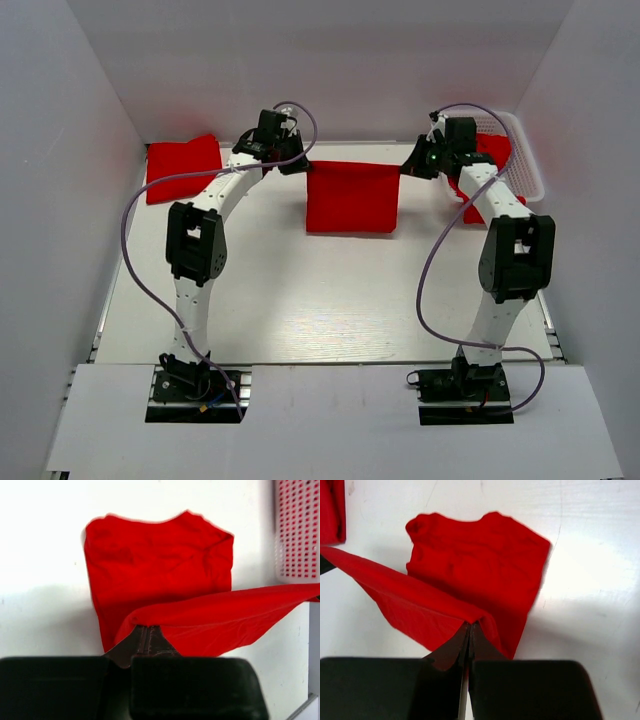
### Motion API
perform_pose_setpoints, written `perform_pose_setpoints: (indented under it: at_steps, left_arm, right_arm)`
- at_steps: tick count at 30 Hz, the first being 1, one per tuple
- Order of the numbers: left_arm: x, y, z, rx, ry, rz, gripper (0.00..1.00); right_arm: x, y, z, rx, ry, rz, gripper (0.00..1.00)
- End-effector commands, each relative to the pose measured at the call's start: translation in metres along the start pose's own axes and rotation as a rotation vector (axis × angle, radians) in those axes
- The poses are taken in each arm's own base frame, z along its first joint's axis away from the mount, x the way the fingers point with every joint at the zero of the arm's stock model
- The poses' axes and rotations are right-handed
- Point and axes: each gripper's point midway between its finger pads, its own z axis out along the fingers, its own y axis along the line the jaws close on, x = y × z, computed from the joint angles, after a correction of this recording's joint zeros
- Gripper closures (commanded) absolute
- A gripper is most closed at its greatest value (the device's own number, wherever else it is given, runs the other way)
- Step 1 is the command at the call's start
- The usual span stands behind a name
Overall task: Fold and stack the t-shirts
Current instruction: Fold the long partially folded tshirt into a neat square
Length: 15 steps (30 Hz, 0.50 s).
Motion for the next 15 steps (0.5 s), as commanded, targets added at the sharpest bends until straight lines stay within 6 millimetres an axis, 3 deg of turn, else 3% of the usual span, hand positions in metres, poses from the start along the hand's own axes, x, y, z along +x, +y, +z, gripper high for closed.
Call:
perform_pose_setpoints:
  at_steps: [1,3,5,9,15]
  left_arm:
    - [-0.050,-0.024,-0.005,0.125,-0.154,0.060,1.00]
    - [-0.057,-0.024,-0.001,0.152,-0.161,0.062,1.00]
    - [-0.055,-0.021,0.012,0.188,-0.156,0.066,1.00]
    - [-0.067,-0.029,0.019,0.234,-0.197,0.087,1.00]
    - [-0.073,-0.011,0.038,0.222,-0.225,0.061,1.00]
  right_arm:
    - [-0.037,-0.003,0.007,-0.019,-0.078,-0.024,1.00]
    - [-0.046,-0.005,0.007,-0.017,-0.089,-0.016,1.00]
    - [-0.042,-0.011,0.015,-0.010,-0.077,-0.002,1.00]
    - [-0.041,-0.020,0.023,-0.009,-0.076,-0.006,1.00]
    - [-0.050,-0.025,0.047,-0.050,-0.057,-0.020,1.00]
